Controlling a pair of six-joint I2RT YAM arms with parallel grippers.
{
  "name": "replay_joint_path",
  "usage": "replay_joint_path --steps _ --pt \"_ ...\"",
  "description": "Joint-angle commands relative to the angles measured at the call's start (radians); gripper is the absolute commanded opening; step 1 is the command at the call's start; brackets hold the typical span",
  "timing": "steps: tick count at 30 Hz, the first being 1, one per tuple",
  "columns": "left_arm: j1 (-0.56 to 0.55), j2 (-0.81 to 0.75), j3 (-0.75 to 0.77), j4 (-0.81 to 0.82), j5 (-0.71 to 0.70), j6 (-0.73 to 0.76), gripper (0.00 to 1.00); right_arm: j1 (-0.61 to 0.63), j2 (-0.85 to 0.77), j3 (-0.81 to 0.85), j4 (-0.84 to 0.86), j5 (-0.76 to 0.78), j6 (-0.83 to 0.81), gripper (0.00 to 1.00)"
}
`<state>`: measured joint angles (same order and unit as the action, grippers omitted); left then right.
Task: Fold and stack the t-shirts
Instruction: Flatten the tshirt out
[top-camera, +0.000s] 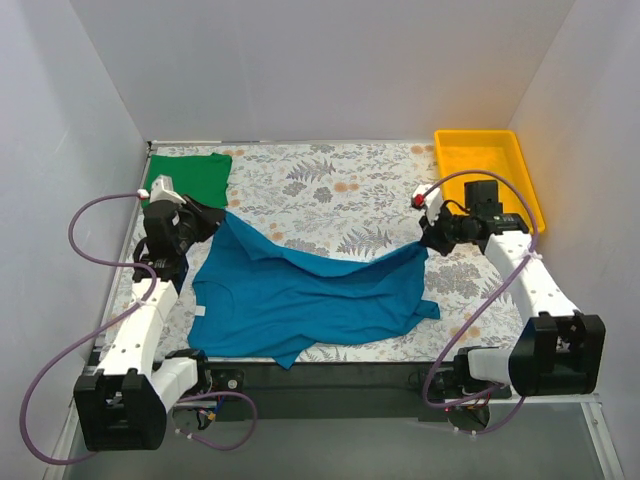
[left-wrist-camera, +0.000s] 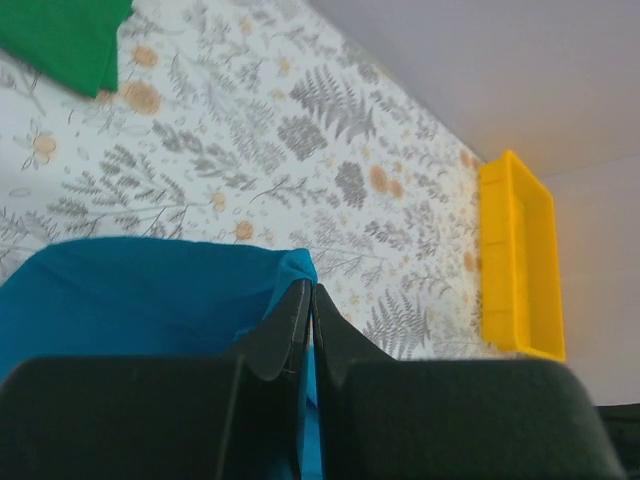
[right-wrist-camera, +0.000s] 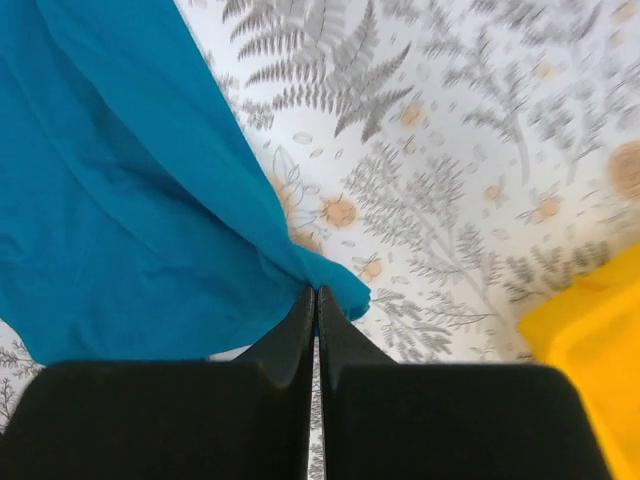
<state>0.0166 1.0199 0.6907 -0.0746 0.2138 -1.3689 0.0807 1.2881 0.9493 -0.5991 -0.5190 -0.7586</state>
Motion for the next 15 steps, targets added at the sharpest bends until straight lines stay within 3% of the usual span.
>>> replay_joint_path --steps 1,8,15 --pt "-0.003 -0.083 0.119 -0.016 0.001 -0.007 0.00 0.004 -0.105 0.168 -0.091 -0.096 -0.013 0.01" --pt "-0.003 -0.213 0.300 -0.037 -0.022 -0.107 0.00 0.004 -0.233 0.436 -0.252 -0.115 -0.064 0.01" --pt "-0.003 -0.288 0.536 -0.068 -0.047 -0.162 0.00 -0.021 -0.345 0.773 -0.263 -0.131 0.045 0.01"
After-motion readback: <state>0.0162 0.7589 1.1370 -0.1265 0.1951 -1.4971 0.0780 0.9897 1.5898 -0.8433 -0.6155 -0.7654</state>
